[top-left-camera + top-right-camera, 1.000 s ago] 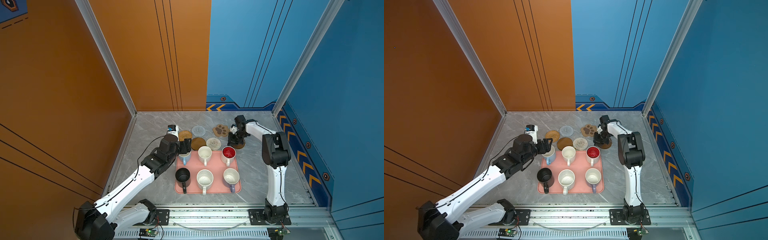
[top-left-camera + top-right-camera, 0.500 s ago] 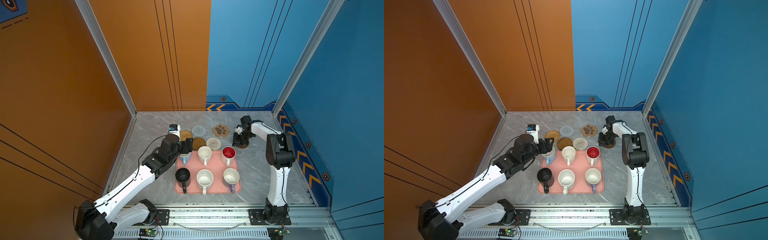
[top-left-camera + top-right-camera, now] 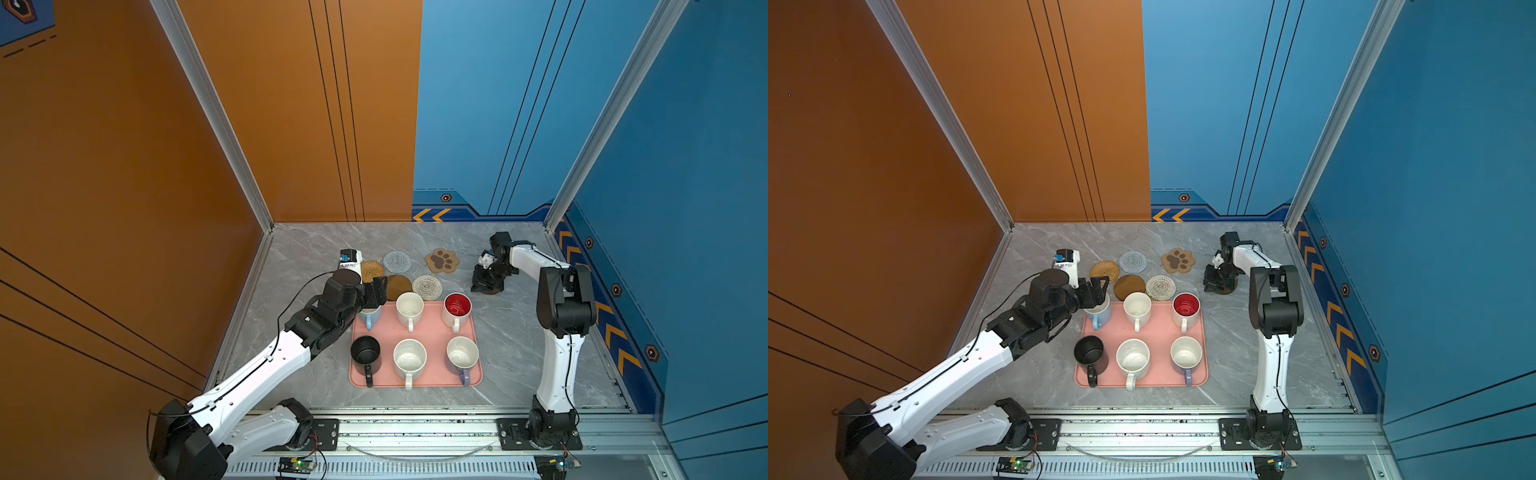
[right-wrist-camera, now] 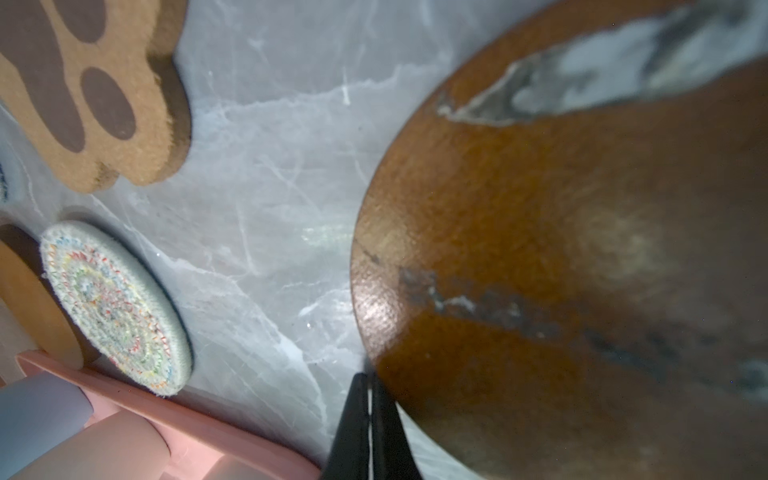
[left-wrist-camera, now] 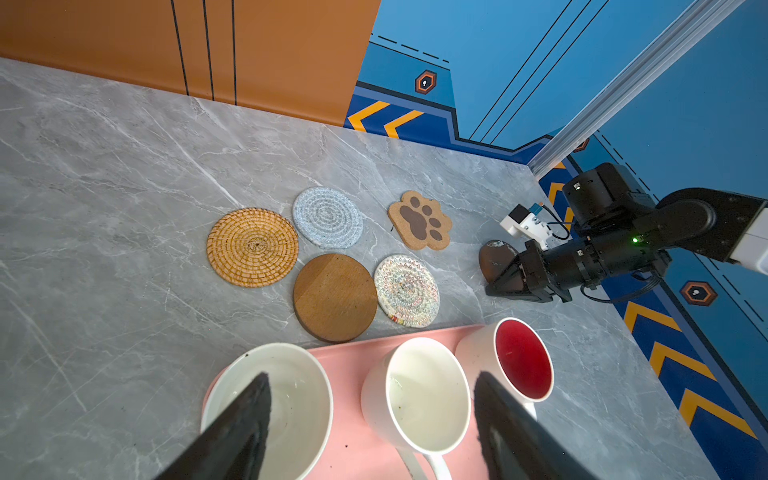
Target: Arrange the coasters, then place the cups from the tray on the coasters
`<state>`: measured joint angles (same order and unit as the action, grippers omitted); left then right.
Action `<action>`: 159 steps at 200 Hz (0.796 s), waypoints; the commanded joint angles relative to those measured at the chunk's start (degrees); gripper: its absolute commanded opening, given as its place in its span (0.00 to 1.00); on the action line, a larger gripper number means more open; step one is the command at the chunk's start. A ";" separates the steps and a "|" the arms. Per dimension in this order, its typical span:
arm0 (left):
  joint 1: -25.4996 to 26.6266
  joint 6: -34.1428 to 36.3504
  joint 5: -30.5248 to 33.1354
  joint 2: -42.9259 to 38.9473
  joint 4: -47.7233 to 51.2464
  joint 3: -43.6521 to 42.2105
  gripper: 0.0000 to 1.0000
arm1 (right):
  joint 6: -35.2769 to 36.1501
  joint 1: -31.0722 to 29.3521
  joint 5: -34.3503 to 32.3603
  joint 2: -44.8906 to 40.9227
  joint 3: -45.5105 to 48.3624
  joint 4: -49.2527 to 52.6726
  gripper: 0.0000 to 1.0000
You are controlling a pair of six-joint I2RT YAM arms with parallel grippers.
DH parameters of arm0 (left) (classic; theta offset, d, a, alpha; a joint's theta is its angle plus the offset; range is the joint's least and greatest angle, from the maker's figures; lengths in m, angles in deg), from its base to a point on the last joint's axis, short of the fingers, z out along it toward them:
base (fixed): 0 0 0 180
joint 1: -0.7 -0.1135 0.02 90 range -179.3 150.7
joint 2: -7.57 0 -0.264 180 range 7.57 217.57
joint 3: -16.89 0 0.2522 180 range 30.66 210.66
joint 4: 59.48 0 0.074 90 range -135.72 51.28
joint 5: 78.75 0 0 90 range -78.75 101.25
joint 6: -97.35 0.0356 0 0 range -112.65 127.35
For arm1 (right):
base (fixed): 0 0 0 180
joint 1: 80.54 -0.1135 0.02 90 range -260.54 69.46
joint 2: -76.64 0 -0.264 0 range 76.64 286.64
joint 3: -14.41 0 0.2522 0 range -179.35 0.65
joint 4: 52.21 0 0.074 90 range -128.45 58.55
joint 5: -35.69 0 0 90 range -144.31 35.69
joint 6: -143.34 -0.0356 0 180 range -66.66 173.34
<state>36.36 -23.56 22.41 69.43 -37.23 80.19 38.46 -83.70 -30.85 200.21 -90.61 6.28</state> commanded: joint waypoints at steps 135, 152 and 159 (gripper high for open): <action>2.02 0.90 2.64 0.18 1.70 3.18 0.78 | -4.32 2.13 1.41 5.41 -9.64 -2.98 0.00; 2.36 1.13 2.94 0.18 1.79 3.52 0.77 | -4.94 2.69 1.51 5.94 -10.85 -3.50 0.00; 2.53 1.24 3.10 0.21 1.79 3.63 0.77 | -5.21 2.88 1.41 6.06 -11.27 -3.59 0.00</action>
<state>37.91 -23.56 24.22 69.43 -36.42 81.75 35.12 -81.95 -29.84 205.04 -99.31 3.62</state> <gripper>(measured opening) 0.775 0.047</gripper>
